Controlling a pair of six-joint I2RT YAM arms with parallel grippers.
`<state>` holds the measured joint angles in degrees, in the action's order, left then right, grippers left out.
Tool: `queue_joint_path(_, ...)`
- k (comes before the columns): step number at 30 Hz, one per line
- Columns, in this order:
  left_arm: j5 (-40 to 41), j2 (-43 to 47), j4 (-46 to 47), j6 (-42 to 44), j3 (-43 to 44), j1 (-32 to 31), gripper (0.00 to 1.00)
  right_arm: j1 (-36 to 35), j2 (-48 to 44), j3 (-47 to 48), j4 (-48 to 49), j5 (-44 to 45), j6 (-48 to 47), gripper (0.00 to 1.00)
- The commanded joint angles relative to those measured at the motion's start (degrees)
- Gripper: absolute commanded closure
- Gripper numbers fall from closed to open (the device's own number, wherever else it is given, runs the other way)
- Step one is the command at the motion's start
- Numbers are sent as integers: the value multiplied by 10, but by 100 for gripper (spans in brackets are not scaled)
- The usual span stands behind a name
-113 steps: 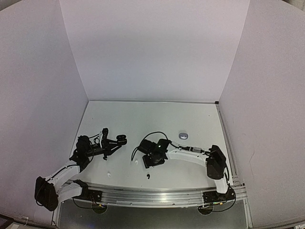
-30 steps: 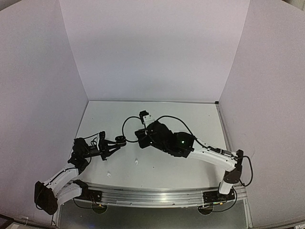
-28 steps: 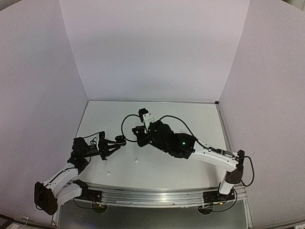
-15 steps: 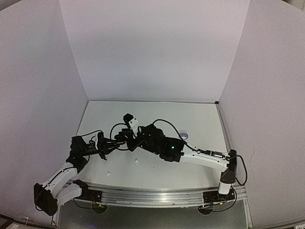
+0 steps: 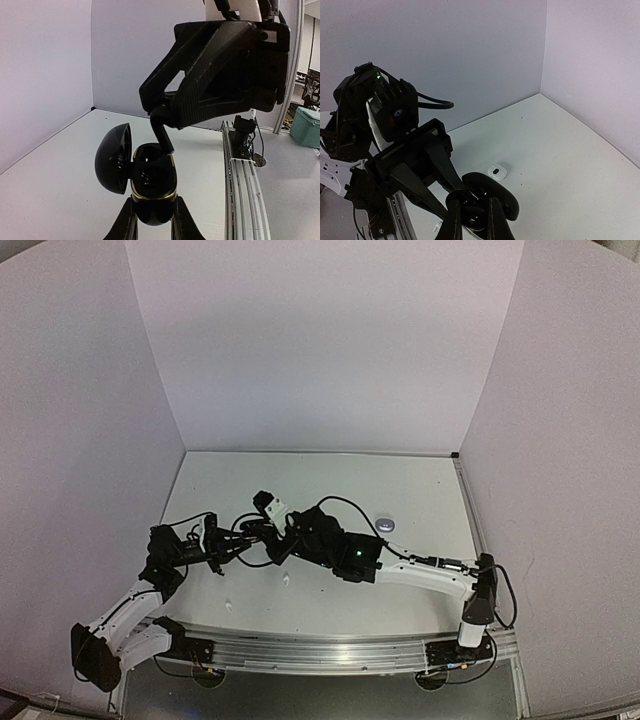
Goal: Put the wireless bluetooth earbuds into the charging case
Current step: Insert the right earbud into the right side groove of the charging case.
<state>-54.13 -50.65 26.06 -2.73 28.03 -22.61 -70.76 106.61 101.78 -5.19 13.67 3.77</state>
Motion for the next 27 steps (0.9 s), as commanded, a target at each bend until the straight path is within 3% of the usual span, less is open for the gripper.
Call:
queue_joint_path(1, -17, -2, 31, -16, 23, -3, 100, -3, -11, 0, 14, 15, -31, 100)
queue_joint_path(18, -29, -10, 37, -21, 31, -2, 100, -3, -22, -37, 29, 14, -95, 100)
queue_joint_path(27, -51, -18, 45, 3, 24, -2, 100, -3, -31, -45, 84, -7, -144, 100)
